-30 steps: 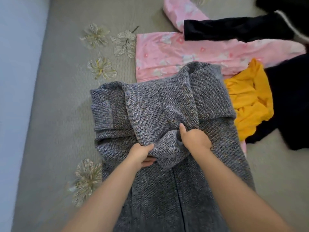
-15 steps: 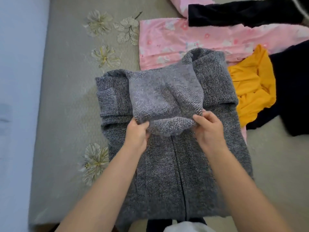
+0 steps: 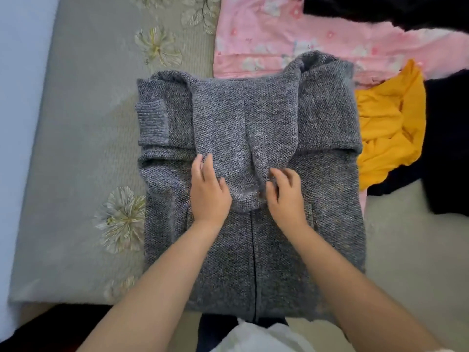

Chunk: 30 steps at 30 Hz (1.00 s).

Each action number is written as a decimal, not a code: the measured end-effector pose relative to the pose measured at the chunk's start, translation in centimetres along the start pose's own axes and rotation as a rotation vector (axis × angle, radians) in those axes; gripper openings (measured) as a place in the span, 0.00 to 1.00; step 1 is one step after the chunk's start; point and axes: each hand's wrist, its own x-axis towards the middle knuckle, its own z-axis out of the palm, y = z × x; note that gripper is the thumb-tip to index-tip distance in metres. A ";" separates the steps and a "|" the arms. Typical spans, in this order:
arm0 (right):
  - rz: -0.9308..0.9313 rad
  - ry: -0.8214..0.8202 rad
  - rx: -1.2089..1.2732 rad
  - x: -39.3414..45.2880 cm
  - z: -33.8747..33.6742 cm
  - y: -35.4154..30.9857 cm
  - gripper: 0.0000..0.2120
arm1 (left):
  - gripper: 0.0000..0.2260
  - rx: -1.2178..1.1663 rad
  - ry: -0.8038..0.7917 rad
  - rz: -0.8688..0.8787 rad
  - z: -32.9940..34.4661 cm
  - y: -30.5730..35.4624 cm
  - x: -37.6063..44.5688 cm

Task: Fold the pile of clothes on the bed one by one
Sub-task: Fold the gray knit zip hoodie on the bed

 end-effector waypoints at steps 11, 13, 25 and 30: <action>0.612 -0.145 0.534 6.0 -0.7 -0.1 0.06 | 0.07 -0.107 -0.142 -0.493 1.2 0.1 1.7; 0.592 -0.044 0.430 6.1 -0.8 -0.3 0.06 | 0.06 -0.182 -0.109 -0.556 1.2 0.2 1.8; 0.101 -0.029 -0.381 1.6 -4.2 4.5 0.20 | 0.13 0.175 -0.053 -0.193 0.6 -1.6 0.7; -0.371 0.131 -0.397 2.2 -3.9 1.7 0.18 | 0.18 0.144 -0.065 0.278 1.0 0.5 0.1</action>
